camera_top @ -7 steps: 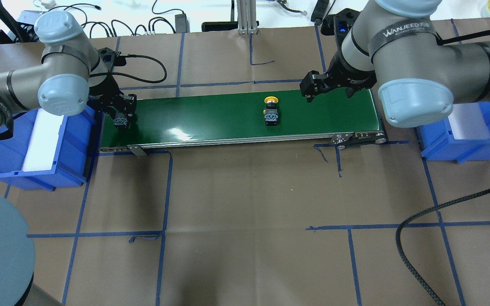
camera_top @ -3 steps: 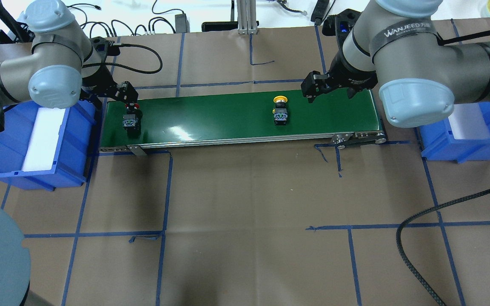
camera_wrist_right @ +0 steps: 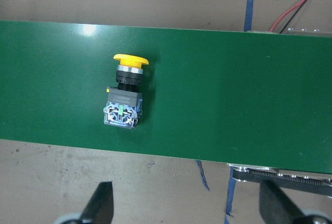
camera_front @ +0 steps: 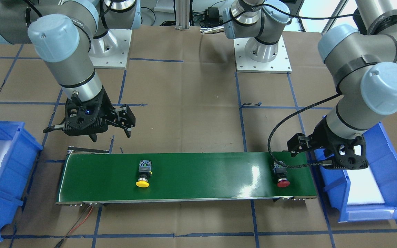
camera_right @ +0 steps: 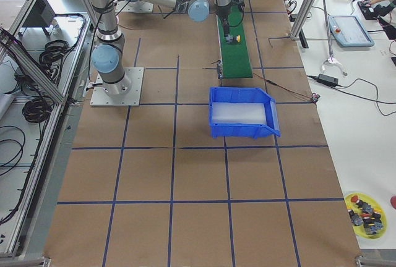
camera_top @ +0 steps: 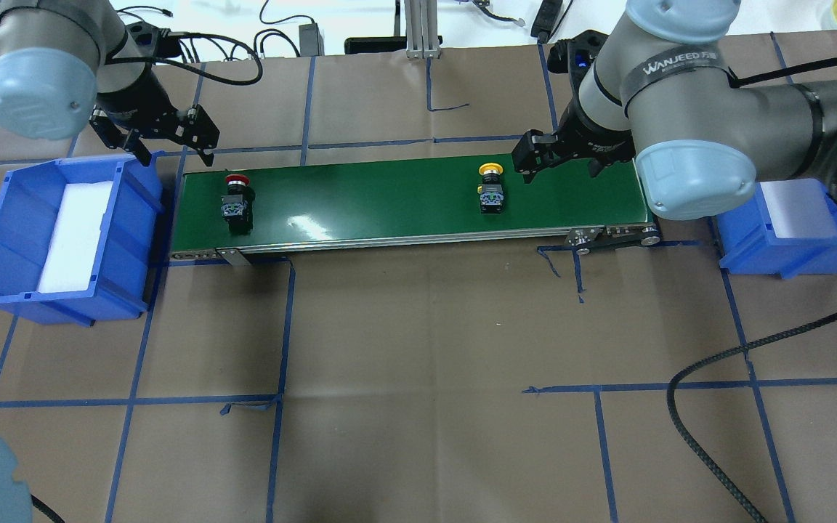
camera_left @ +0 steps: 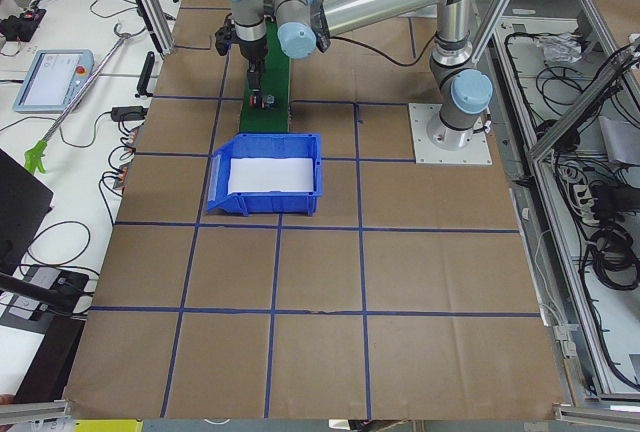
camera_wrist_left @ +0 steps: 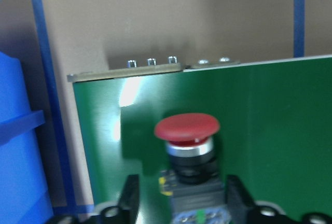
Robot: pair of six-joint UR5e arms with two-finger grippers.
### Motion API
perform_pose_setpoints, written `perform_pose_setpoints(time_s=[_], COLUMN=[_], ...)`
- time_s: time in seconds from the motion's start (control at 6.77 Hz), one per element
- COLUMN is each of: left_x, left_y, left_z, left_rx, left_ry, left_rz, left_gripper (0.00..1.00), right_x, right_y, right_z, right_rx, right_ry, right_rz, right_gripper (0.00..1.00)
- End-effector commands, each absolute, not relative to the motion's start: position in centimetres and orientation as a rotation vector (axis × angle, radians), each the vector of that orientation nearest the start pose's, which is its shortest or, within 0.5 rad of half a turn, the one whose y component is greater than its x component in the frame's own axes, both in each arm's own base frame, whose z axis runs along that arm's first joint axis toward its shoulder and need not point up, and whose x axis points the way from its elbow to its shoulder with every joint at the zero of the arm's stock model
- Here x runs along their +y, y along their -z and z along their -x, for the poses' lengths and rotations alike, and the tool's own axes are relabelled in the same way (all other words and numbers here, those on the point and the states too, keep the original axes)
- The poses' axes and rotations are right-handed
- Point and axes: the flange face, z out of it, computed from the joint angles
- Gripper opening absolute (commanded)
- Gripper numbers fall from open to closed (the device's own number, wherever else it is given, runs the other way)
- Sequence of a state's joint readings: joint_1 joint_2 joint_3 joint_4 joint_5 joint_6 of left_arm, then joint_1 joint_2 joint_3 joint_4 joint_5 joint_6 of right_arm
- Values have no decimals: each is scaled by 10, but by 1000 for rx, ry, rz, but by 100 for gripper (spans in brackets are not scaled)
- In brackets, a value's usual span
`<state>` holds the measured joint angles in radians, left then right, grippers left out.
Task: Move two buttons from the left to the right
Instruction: 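Lower the right gripper onto the yellow button on the belt and grasp it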
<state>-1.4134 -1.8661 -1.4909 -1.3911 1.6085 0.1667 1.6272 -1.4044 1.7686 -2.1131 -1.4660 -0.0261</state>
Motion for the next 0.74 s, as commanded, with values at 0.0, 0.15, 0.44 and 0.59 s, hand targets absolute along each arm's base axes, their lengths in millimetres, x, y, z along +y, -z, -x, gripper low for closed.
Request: perform_pose_setpoints(time_s=[0.0,0.15,0.44,0.59], left_x=[-583,-563,-555,-553], left_y=[-436,-456,-461,-464], left_z=[76,91,96,98], left_rx=[3110,3111,3107,3107], left_ry=[-109,-123,-149,-139], left_rz=[27,-6,-7,-14], left_gripper=[100,100,100,100], right_x=[-585,-604,-622,-630], right_y=[-335,-321,-290,-284], right_z=[-179,-180,-181,-180], right_rx=[2994,3002,3008,3023], right_ry=[314,290,223,223], right_rz=[20,17,14,9], right_gripper=[100,100,100,100])
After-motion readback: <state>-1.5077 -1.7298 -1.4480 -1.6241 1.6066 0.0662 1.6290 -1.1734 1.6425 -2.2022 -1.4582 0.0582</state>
